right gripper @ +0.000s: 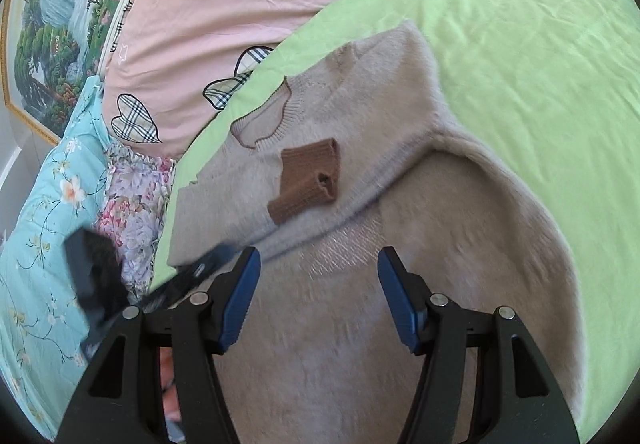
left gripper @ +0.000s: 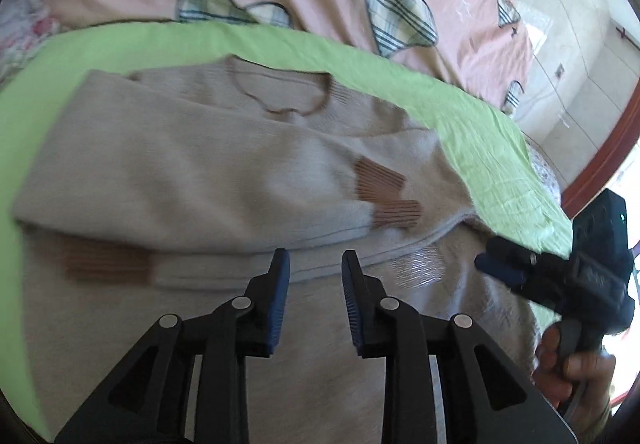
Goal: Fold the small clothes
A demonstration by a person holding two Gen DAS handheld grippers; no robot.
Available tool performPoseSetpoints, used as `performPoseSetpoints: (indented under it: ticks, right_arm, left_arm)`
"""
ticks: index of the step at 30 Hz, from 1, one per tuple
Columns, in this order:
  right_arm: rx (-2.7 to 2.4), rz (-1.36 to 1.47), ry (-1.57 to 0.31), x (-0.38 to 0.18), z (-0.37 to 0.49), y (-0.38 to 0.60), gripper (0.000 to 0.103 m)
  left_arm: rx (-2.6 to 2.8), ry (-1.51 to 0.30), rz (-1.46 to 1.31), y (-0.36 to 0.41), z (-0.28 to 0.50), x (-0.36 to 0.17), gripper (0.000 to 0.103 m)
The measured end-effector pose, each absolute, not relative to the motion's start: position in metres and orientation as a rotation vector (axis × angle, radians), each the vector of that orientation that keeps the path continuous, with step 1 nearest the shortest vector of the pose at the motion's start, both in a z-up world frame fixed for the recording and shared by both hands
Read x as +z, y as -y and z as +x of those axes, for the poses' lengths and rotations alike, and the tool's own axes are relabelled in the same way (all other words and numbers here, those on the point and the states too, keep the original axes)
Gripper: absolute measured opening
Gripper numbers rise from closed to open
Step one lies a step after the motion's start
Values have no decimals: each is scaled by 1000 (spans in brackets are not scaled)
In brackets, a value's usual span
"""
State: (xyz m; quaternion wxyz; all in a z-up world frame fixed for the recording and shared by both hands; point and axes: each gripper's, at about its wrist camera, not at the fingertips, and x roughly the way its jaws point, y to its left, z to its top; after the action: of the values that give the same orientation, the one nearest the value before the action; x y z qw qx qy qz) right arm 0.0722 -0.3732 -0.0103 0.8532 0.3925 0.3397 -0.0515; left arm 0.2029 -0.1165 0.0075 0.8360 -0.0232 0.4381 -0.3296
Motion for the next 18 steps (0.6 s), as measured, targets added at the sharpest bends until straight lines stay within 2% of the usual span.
performPoseSetpoints:
  ticks: [2, 6, 10, 13, 15, 16, 18]
  right_arm:
    - [-108, 816, -712, -9, 85, 373, 62]
    - [-120, 793, -703, -13, 116, 379, 62]
    - [-143, 809, -763, -30, 148, 387, 62]
    - [-113, 792, -813, -42, 170, 380, 62]
    - [-105, 748, -834, -43, 180, 372, 41]
    - [-85, 742, -836, -40, 183, 370, 14]
    - [-39, 756, -774, -25, 180, 372, 12]
  left_arm:
    - [-613, -899, -34, 86, 207, 13, 29]
    - [-380, -860, -16, 24, 230, 12, 38]
    - [-253, -899, -68, -21, 263, -6, 38]
    - [-255, -961, -80, -24, 289, -24, 37]
    - [-252, -981, -69, -16, 301, -33, 38]
    - [-245, -974, -56, -12, 303, -34, 39]
    - [-227, -962, -32, -5, 307, -31, 38]
